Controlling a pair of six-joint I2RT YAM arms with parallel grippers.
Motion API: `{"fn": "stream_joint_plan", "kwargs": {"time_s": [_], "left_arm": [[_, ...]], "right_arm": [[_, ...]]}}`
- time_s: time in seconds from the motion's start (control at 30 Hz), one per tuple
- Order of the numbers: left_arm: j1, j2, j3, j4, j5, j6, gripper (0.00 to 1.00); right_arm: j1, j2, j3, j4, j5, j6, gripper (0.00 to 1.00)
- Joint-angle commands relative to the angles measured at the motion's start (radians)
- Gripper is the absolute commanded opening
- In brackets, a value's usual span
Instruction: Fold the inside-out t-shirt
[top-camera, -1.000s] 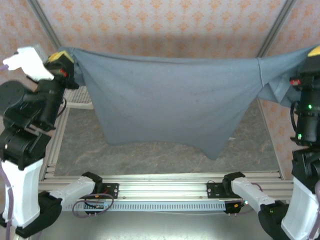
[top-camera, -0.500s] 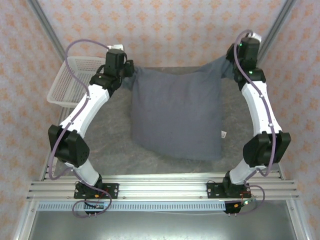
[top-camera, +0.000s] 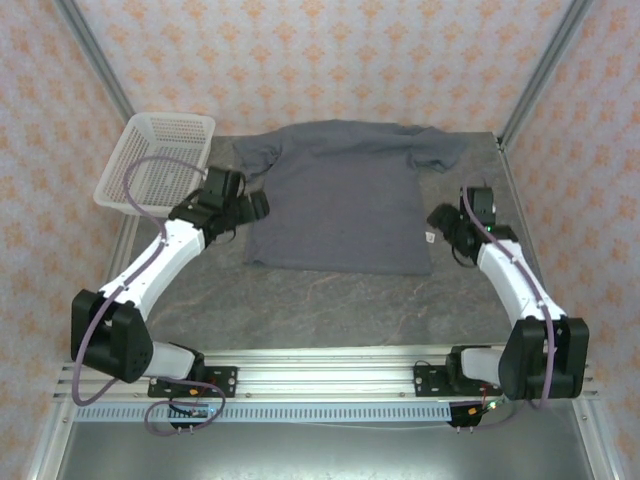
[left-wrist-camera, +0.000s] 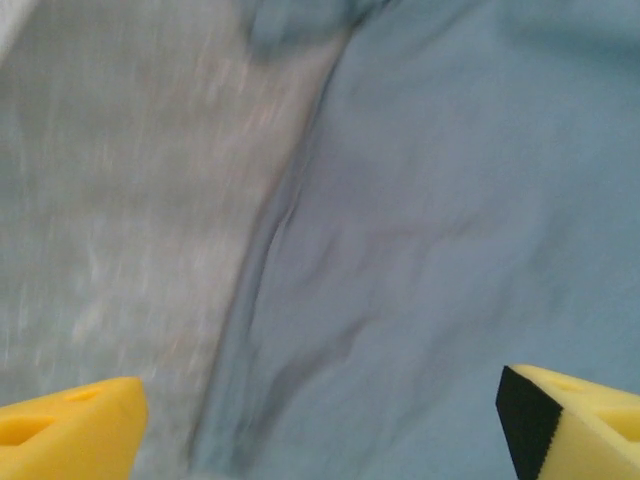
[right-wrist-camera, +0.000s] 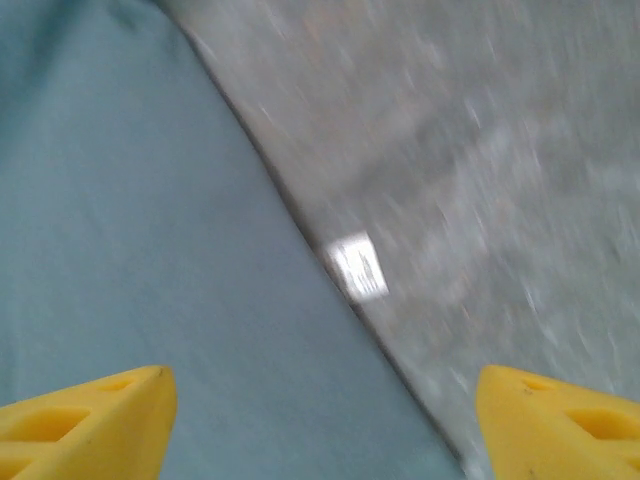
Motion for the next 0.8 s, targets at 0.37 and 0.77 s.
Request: {"fn": "stream_joint_plan", "kwargs": {"time_s": [0.37, 0.77], "left_arm": [[-0.008, 0.344, -0.009, 0.051, 0.113, -0.126, 0.86], [-0.007, 0.352, -0.028, 0.014, 0.088, -0.150, 0.00]], "right_arm": [[0.013, 0.287, -0.083, 0.142, -0.254, 0.020, 0.69], [0.013, 0.296, -0.039, 0.088, -0.190, -0.017, 0.00]]}}
